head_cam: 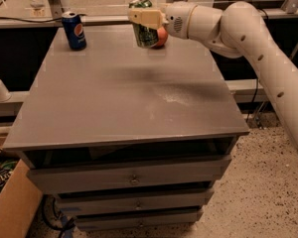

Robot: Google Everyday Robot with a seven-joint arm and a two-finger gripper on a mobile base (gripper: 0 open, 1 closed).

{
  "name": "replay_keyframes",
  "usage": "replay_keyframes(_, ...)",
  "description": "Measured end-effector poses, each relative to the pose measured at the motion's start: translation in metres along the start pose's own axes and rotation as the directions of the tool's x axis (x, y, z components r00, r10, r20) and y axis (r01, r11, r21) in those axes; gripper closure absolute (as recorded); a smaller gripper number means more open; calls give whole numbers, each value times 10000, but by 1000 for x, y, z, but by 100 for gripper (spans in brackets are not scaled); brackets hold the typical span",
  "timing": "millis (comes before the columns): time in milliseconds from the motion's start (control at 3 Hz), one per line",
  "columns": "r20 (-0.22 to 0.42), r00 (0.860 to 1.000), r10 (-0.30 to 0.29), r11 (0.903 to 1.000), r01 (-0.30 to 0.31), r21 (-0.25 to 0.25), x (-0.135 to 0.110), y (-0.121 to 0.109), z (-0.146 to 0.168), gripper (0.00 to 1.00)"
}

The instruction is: Place green can upright

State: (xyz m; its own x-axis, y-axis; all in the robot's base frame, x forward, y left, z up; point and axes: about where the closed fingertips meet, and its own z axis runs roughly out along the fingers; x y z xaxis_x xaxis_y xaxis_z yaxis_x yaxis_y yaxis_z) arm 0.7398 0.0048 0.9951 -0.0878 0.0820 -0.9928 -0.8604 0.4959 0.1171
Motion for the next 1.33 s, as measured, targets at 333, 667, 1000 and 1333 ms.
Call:
replay_keyframes(333,305,9949,-957,9946,968,-369,9,-2,-4,100)
replay_keyframes(667,50,9849,-1729,9826,1729,-681,19,-5,-7,100)
replay_keyframes(1000,-145,9839,-1781,9822,1768,-629,44,-13,-13,100)
replay_keyframes(1333,-157,9910,-1332,9904,1325,-405,67,-19,-17,100)
